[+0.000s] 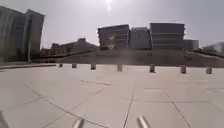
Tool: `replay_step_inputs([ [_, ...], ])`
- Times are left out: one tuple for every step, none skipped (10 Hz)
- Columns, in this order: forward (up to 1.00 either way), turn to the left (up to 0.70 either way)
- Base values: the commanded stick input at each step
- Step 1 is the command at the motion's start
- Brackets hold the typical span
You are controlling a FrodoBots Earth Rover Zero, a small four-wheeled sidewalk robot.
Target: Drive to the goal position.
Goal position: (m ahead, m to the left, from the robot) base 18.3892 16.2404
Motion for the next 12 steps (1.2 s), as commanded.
replay_step_inputs([
  [0.70, 0.14],
  [0.70, 0.09],
  [0.70, 0.04],
  [0.70, 0.01],
  [0.70, 0.01],
  [0.70, 0.01],
  [0.70, 0.01],
  [0.70, 0.01],
  [0.70, 0.01],
  [0.70, -0.10],
  [0.70, -0.26],
  [0.70, -0.34],
])
